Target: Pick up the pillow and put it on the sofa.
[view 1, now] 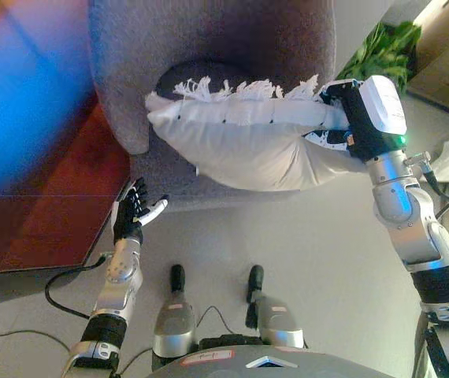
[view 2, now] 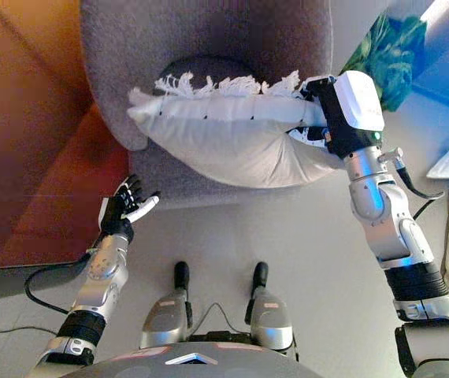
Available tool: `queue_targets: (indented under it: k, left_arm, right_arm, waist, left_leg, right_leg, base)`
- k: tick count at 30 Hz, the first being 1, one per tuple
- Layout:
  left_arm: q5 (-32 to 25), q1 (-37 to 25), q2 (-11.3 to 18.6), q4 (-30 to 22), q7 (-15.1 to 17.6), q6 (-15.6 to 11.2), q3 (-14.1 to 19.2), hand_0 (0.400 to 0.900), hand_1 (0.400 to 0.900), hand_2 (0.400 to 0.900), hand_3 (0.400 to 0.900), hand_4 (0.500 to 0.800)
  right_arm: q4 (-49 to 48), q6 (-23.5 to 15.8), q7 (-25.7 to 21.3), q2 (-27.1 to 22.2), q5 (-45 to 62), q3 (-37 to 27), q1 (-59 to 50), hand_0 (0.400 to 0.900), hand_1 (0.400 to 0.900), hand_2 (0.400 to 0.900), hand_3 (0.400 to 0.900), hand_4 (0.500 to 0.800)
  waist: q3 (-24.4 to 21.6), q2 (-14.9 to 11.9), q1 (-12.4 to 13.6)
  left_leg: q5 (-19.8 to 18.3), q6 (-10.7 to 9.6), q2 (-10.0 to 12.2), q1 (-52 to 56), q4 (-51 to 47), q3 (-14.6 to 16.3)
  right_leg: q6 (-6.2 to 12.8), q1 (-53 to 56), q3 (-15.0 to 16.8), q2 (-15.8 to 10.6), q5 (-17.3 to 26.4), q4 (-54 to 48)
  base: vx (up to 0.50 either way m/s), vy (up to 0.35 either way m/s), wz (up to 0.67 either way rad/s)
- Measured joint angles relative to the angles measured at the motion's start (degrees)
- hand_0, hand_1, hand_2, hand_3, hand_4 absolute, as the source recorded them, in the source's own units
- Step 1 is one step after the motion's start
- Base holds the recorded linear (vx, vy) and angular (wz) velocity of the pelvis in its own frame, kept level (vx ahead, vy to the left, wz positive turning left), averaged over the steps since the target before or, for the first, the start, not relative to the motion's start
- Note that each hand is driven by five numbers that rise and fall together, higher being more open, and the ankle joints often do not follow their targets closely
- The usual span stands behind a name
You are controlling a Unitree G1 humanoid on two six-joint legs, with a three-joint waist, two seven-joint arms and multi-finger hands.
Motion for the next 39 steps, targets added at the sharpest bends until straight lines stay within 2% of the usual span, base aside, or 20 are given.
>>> queue_targets:
  k: [4,6,11,15,19,20,21,24,25,27,32,35,39]
  left_arm:
    - [-0.1,3.3,0.1,0.0,0.0,1.0,0.1,0.900,0.900,0.900,0.900,0.800]
    - [-0.1,4.4,0.1,0.1,0.0,1.3,0.1,0.900,0.900,0.900,0.900,0.800]
    - [-0.2,4.7,0.1,0.1,0.1,1.4,-0.1,0.900,0.900,0.900,0.900,0.800]
    - [-0.8,4.5,0.2,0.0,0.1,1.3,-0.9,0.900,0.900,0.900,0.900,0.800]
    - [-2.3,4.6,0.9,0.1,0.1,1.3,-1.9,0.900,0.900,0.900,0.900,0.800]
    - [-3.3,4.5,1.2,0.0,0.1,1.2,-2.4,0.900,0.900,0.900,0.900,0.800]
    - [-3.9,4.5,1.4,0.0,0.0,1.0,-2.7,0.900,0.900,0.900,0.900,0.800]
    - [-6.0,3.0,2.1,0.1,-0.6,0.9,-5.0,0.900,0.900,0.900,0.900,0.800]
    - [-6.7,2.7,2.3,0.0,-0.9,0.7,-5.4,0.900,0.900,0.900,0.900,0.800]
    - [-7.5,2.5,3.2,0.0,-1.1,0.7,-5.8,0.900,0.900,0.900,0.900,0.800]
    - [-7.5,1.2,4.6,0.1,-1.0,0.7,-5.8,0.900,0.900,0.900,0.900,0.800]
    - [-7.5,-0.4,4.7,0.1,-1.0,0.7,-6.1,0.900,0.900,0.900,0.900,0.800]
    - [-7.5,-0.9,4.7,0.2,-0.9,0.7,-6.4,0.900,0.900,0.900,0.900,0.800]
  right_arm:
    - [2.5,0.3,0.0,-0.1,2.3,0.0,-0.1,0.400,0.400,0.400,0.400,0.500]
    - [2.9,0.4,0.0,-0.1,3.0,0.0,-0.1,0.400,0.400,0.400,0.400,0.500]
    - [7.0,0.5,0.0,-0.4,3.4,2.6,-2.7,0.400,0.400,0.400,0.400,0.500]
    - [15.7,0.6,0.0,-2.8,5.7,9.0,-9.5,0.400,0.400,0.400,0.400,0.500]
    - [31.4,1.1,-0.2,-3.2,10.0,16.0,-22.5,0.400,0.400,0.400,0.400,0.500]
    - [37.2,1.6,-0.2,-3.3,11.0,18.2,-27.0,0.618,0.618,0.618,0.618,0.631]
    - [42.8,2.0,-0.3,-3.3,12.4,20.7,-31.5,0.900,0.900,0.900,0.900,0.800]
    - [62.2,2.9,-0.7,-2.9,17.2,23.1,-43.0,0.900,0.900,0.900,0.900,0.800]
    - [66.4,4.2,-1.3,-3.0,18.9,23.1,-45.6,0.900,0.900,0.900,0.900,0.800]
    - [68.6,4.6,-2.9,-3.6,19.8,22.4,-47.4,0.900,0.900,0.900,0.900,0.800]
    - [65.5,4.5,-7.8,-3.9,20.9,20.7,-50.8,0.900,0.900,0.900,0.900,0.800]
    - [62.0,4.3,-9.1,-3.9,21.5,19.2,-51.5,0.900,0.900,0.900,0.900,0.800]
    - [47.7,4.2,-11.0,-3.7,23.9,13.1,-47.6,0.900,0.900,0.900,0.900,0.800]
  waist:
    - [-2.2,-0.2,0.3]
    - [-2.6,-0.2,1.3]
    - [-3.6,-0.3,1.9]
    - [-3.7,-0.3,3.0]
    - [-3.7,-0.3,4.4]
    - [-3.7,-0.2,4.6]
    - [-3.7,-0.2,4.6]
    - [-3.6,0.1,7.5]
    - [-3.5,0.4,8.3]
    - [-3.4,0.6,9.3]
    - [-3.0,1.3,9.6]
    - [-2.9,1.4,9.3]
    - [-2.8,1.4,8.8]
  left_leg:
    - [0.3,0.1,0.0,-1.0,0.0,-1.3]
    - [0.4,0.1,0.0,-1.3,0.0,-1.6]
    - [1.1,0.0,-0.1,-3.1,0.0,-3.0]
    - [1.4,-0.1,-0.1,-4.4,0.1,-3.7]
    - [2.0,-0.1,0.0,-6.4,0.2,-4.2]
    - [2.2,-0.2,-0.1,-7.0,0.3,-4.6]
    - [2.3,-0.3,0.0,-7.6,0.4,-5.2]
    - [2.6,-0.3,0.0,-9.6,0.7,-5.8]
    - [2.6,-0.3,-0.1,-10.2,0.7,-6.4]
    - [2.7,-0.2,-0.2,-10.8,0.6,-7.1]
    - [2.7,-0.3,-0.5,-11.0,0.7,-8.1]
    - [2.9,-0.3,-0.6,-10.8,0.7,-8.4]
    - [3.0,-0.3,-0.6,-8.9,0.4,-7.6]
  right_leg:
    - [-0.15,-0.1,-1.1,0.0,-0.1,0.0]
    - [-0.15,-0.1,-1.4,0.0,-0.1,0.0]
    - [-0.18,-1.0,-2.5,0.0,-0.1,0.0]
    - [-0.20,-2.0,-2.9,0.0,-0.1,0.0]
    - [-0.38,-3.7,-3.2,0.1,0.1,0.0]
    - [-0.38,-4.0,-3.6,0.2,0.1,0.0]
    - [-0.38,-4.3,-4.1,0.2,0.1,0.0]
    - [-0.44,-5.8,-4.6,0.3,0.1,0.0]
    - [-0.44,-6.0,-5.1,0.2,0.1,0.0]
    - [-0.31,-6.1,-5.7,0.1,0.0,-0.1]
    - [-0.22,-5.8,-6.3,0.1,-0.1,-0.1]
    - [-0.17,-5.3,-6.5,0.1,-0.1,-0.1]
    - [-0.17,-4.0,-5.3,0.1,-0.1,-0.1]
  base:
    - [0.06,-0.006,0.15]
    - [0.05,-0.006,0.15]
    - [0.04,-0.011,0.09]
    - [0.00,-0.014,0.06]
    - [-0.01,-0.038,0.14]
    - [-0.02,-0.048,0.20]
    - [-0.02,-0.036,0.20]
    - [0.00,-0.019,0.20]
    - [0.02,-0.007,0.17]
    - [0.03,-0.004,0.15]
    - [0.02,0.008,0.07]
    - [0.01,0.041,-0.10]
    - [0.01,0.057,-0.26]
